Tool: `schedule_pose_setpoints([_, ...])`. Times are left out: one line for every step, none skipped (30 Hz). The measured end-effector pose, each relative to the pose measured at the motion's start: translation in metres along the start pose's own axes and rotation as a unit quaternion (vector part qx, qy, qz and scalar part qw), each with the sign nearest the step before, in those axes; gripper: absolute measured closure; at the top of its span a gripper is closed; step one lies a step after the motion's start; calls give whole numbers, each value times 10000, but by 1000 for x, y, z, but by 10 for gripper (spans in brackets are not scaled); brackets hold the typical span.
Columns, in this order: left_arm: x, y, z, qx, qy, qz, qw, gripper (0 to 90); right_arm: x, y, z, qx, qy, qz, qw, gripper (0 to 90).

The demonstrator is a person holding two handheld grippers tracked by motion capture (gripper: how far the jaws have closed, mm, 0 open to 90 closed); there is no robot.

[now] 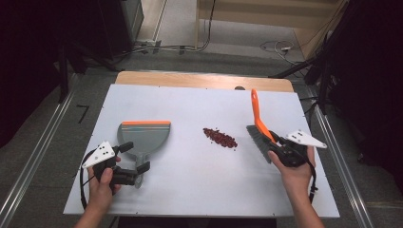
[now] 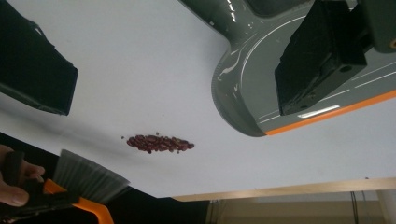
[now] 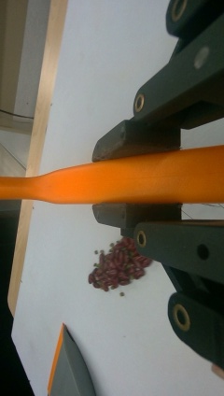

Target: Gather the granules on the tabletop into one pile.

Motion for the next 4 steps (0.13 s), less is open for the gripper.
schedule_pose_setpoints([0,1,0,34,0,-24,10000,0,3,6,3,-5,-81,16,10000,688])
schedule_pose_setpoints([0,1,-1,54,1,-39,10000,0,6,12,6,-36,-145,41,9999,688])
schedule_pose_setpoints([-1,2,-1,63,-1,-49,10000,0,8,16,9,-83,-167,73,9998,688])
schedule_pose_setpoints([-1,2,-2,78,11,-69,9999,0,9,18,11,-112,-154,82,9998,688])
Point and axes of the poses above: each handheld gripper's, and its own axes: y roughly backward along the jaws, z roughly out of its underside, x roughly to its right, the point moved 2 cm from there along -y, roughly forward along the jaws, and after that the axes turned 13 degrees about x, right-handed, at the moved point
